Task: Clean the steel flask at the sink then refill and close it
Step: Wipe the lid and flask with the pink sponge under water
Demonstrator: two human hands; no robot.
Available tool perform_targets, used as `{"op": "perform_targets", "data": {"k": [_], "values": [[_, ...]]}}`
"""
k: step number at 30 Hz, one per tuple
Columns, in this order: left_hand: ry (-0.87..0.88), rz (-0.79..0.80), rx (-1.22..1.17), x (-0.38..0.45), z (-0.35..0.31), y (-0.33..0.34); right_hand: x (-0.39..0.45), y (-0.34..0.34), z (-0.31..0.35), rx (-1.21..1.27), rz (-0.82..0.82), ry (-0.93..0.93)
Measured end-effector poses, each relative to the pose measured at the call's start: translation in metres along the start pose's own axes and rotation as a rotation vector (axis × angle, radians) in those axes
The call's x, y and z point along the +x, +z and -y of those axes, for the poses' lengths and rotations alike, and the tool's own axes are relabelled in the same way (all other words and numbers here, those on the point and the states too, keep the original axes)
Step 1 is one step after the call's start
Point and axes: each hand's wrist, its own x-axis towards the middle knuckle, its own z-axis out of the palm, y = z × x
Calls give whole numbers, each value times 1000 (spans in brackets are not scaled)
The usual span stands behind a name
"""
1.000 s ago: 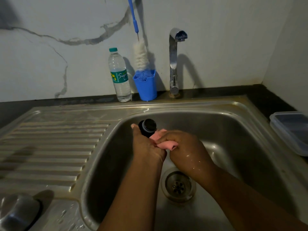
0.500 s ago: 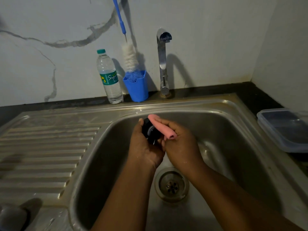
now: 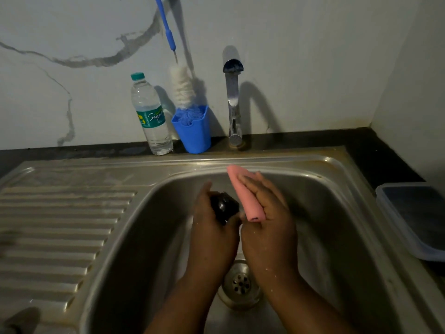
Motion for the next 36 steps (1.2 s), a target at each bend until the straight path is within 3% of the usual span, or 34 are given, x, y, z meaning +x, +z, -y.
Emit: {"op": "perform_targets", "data": {"k": [4,8,11,13,15,19,24,27,31,34,36], "values": [[143,17,134,-2,6,-1,4,-3,3,67,8,80],[146,-98,116,0,1,-6,6,-5,-1,-28,235,267],[79,-125,5,1,0,-11,8,-8,-7,-217,328,421],[42,-114,-126,2,-3,-11,11,-11,-8,-252,300,489],[25,-76,-138,0,-5,-9,14,-14,-6,-179,233,450],[88,-29,53,-2,-2,-6,14,-18,4,65,208,292],[198,3,325,-1,7,-7,8,-16,-13,-229,355,487],[181,22,366,0,9,-6,11,-19,-12,-230,290,469],[179,4,303,0,7,-4,13,-16,-7,-62,254,419],[143,-50,180,-2,2,-5,8,-14,-14,-276,421,543],[103,-103,65,-2,0,-6,7,-18,-15,-354,415,587]]}}
